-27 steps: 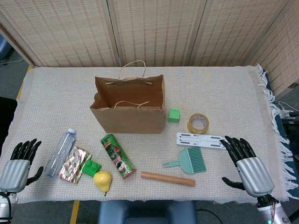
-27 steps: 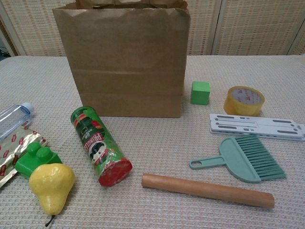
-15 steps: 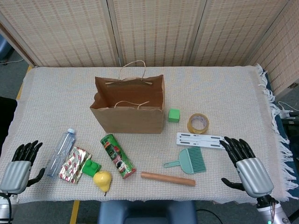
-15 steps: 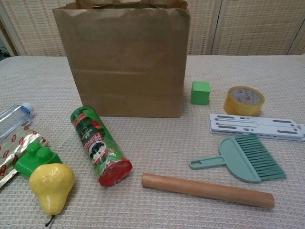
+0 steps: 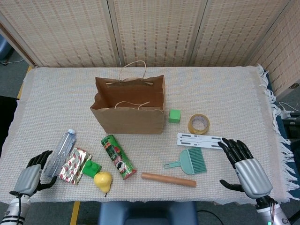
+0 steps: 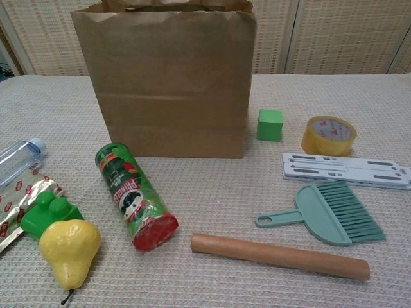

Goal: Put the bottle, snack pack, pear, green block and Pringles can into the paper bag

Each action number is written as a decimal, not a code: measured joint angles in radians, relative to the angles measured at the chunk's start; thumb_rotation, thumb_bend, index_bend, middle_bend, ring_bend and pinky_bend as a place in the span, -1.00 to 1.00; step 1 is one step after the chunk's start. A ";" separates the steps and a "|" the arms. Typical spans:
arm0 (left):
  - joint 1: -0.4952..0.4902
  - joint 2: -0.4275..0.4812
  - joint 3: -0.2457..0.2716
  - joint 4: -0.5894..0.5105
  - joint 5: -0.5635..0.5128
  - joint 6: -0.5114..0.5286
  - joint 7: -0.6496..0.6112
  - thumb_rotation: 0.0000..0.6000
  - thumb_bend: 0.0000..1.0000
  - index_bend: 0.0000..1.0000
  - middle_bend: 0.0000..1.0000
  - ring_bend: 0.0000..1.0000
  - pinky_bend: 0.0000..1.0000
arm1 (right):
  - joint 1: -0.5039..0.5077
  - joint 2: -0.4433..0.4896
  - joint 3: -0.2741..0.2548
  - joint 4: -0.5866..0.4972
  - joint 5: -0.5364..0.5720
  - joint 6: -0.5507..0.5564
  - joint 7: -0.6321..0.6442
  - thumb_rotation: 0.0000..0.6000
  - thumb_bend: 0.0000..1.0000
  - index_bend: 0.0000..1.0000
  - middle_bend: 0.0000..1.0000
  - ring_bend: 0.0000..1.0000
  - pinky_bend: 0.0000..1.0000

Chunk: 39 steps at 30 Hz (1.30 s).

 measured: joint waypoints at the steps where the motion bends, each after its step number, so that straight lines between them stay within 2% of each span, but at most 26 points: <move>1: -0.011 -0.009 -0.006 -0.002 -0.016 -0.004 0.026 1.00 -0.30 -1.00 -1.00 -1.00 -0.98 | 0.001 0.000 0.000 -0.001 -0.001 -0.002 0.001 1.00 -1.00 -1.00 -1.00 -1.00 -1.00; 13: -0.108 -0.143 -0.045 -0.002 -0.195 0.000 0.279 1.00 -0.34 -1.00 -1.00 -1.00 -1.00 | 0.003 0.000 0.001 0.004 -0.002 -0.009 0.012 1.00 -1.00 -1.00 -1.00 -1.00 -1.00; 22: -0.161 -0.203 -0.070 0.066 -0.293 0.001 0.341 1.00 -0.34 -1.00 -1.00 -1.00 -1.00 | 0.004 0.001 -0.001 0.007 -0.008 -0.011 0.024 1.00 -1.00 -1.00 -1.00 -1.00 -1.00; 39: -0.230 -0.263 -0.088 0.137 -0.452 -0.004 0.430 1.00 -0.34 -1.00 -1.00 -1.00 -1.00 | 0.003 -0.003 0.002 0.010 0.000 -0.014 0.022 1.00 -1.00 -1.00 -1.00 -1.00 -1.00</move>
